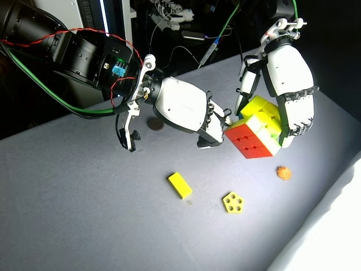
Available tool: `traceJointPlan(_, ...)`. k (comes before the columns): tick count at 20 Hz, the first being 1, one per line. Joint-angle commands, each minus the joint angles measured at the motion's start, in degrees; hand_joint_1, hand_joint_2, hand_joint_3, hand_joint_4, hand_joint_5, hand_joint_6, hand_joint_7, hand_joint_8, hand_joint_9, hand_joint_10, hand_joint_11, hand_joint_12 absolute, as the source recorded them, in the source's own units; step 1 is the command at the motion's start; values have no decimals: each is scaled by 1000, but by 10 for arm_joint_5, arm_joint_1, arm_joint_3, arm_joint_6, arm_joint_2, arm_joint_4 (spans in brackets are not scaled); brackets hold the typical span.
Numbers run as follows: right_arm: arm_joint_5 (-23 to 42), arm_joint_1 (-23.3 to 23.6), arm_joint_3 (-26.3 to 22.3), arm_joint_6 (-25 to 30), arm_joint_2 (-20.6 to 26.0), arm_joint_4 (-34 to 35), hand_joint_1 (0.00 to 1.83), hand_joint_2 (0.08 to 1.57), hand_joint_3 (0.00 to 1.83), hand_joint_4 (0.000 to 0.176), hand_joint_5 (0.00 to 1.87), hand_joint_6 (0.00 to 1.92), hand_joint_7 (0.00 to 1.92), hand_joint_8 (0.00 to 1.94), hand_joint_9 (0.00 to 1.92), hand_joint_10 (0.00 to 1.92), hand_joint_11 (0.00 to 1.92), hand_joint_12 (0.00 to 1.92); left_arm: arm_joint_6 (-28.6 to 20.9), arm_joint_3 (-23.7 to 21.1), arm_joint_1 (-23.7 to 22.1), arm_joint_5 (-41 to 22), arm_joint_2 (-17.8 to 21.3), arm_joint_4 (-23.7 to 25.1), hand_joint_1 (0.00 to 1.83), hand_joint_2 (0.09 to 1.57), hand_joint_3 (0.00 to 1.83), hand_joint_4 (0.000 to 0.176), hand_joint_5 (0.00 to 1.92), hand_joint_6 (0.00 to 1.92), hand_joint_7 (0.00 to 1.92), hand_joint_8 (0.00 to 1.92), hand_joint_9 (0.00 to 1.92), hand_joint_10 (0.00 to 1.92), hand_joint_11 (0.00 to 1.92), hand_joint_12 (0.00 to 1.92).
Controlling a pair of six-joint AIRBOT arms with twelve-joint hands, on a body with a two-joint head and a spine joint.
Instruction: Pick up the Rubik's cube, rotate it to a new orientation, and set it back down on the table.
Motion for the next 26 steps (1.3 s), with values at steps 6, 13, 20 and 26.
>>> traceJointPlan(6,92,6,8,-67,-8,31,95,1257,3,0,223,2,492,1256,426,1707,394,1921,-13,-4,-14,41,-1,15,1006,1427,5,0,459,1688,465,1907,263,1906,270,1921)
traceJointPlan(13,97,8,13,-67,-20,31,131,1250,0,0,234,4,482,1286,408,1733,390,1921,-13,-2,-17,41,-1,14,1025,1418,2,0,488,1632,467,1918,272,1909,274,1921)
traceJointPlan(20,101,15,13,-66,-28,37,132,1247,0,0,227,5,499,1262,410,1714,355,1921,-13,-2,-17,41,0,13,1037,1406,0,0,507,1610,484,1889,286,1863,270,1921)
traceJointPlan(26,93,43,9,-66,3,115,121,1248,0,0,229,5,491,1273,419,1732,393,1921,-13,-2,-17,41,0,13,1020,1422,2,0,474,1645,472,1920,271,1907,264,1921)
